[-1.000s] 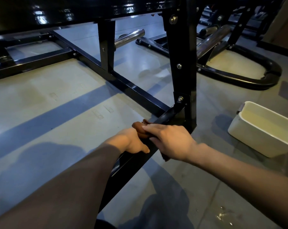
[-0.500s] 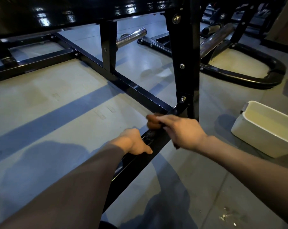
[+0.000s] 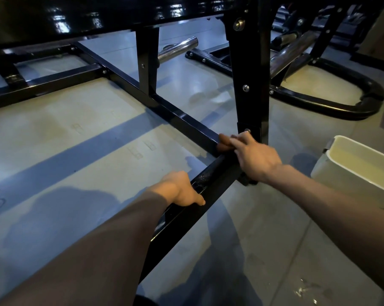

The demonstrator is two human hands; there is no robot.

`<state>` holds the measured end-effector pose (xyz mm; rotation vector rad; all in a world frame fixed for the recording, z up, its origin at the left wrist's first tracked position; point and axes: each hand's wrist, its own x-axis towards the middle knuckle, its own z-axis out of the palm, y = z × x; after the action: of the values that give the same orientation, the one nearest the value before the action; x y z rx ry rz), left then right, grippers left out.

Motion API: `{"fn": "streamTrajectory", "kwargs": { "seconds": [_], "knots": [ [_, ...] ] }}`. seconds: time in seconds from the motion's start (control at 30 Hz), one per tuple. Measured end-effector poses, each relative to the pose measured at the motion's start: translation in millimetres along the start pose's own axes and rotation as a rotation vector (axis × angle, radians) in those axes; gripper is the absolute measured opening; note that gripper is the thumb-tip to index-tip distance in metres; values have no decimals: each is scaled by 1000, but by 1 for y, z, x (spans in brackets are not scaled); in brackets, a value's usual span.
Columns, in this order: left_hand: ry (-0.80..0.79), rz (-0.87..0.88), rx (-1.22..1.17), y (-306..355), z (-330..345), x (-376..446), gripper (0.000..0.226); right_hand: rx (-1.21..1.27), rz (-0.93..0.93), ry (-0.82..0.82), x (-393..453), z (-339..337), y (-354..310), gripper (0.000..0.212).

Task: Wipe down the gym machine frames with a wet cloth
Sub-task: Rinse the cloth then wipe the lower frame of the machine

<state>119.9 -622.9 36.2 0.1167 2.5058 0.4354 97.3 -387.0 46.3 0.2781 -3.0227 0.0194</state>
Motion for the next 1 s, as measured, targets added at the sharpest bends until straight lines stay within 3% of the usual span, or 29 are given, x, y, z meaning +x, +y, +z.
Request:
{"fn": "streamTrajectory", "kwargs": {
  "seconds": [0.1,0.2,0.27,0.33,0.4,0.47,0.63,0.7,0.87,1.0],
  "knots": [
    [-8,-2,1,-1,1,-1,62,43,32,-27,-1,-4,-9,46],
    [-1,1,20,0,2,0,69,102,-276,-1,-27,0,-29,47],
    [-9,-3,19,0,1,1,72,68,-351,54,-28,4,-22,42],
    [-29,-4,8,1,0,0,66,42,-209,97,-14,6,-1,43],
    [-31,-1,-3,0,-1,-1,59,24,16,46,0,1,17,44],
    [-31,3,0,0,0,-1,56,33,119,14,4,-3,16,44],
    [-29,-7,-7,0,0,-1,67,47,-213,67,-18,7,-11,42],
    [-39,-10,-5,0,-1,0,65,-30,-195,87,-9,11,3,43],
    [-37,-14,5,1,0,1,55,-7,83,5,4,10,14,57],
    [-30,-12,-2,1,-1,0,61,52,-165,67,-16,17,-2,54]
  ]
}}
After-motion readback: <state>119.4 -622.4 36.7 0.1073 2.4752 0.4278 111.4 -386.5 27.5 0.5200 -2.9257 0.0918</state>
